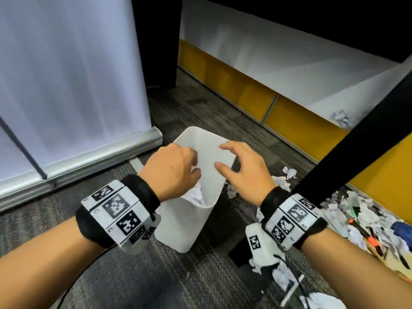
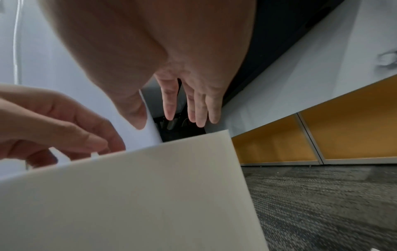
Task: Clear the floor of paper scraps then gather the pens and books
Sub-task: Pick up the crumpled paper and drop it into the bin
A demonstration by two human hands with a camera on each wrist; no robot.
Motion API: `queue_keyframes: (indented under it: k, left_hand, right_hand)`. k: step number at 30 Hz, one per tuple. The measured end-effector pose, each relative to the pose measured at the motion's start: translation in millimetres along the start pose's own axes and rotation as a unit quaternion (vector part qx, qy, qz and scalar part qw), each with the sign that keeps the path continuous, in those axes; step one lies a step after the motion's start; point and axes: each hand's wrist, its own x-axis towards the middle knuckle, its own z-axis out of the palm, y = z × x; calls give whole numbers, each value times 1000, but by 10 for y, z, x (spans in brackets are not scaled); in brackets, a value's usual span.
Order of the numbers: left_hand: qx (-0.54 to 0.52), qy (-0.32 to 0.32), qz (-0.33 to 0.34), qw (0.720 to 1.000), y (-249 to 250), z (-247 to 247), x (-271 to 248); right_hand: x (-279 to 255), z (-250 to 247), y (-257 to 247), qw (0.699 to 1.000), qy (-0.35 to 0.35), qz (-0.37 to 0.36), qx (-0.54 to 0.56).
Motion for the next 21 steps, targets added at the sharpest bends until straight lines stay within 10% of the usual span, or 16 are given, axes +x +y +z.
queue_keyframes:
  k: [7, 16, 21]
  left_hand:
    - [9, -3, 112, 994, 906, 188, -357]
    - [104, 90, 77, 987, 1756, 683, -662]
    - [6, 28, 238, 971, 2024, 1122, -678]
  right_hand:
    - [-1148, -319, 594, 991, -105, 41, 73]
    - [-2274, -438, 1927, 960, -227, 150, 63]
    - [-2684, -352, 2642, 954, -240, 171, -63]
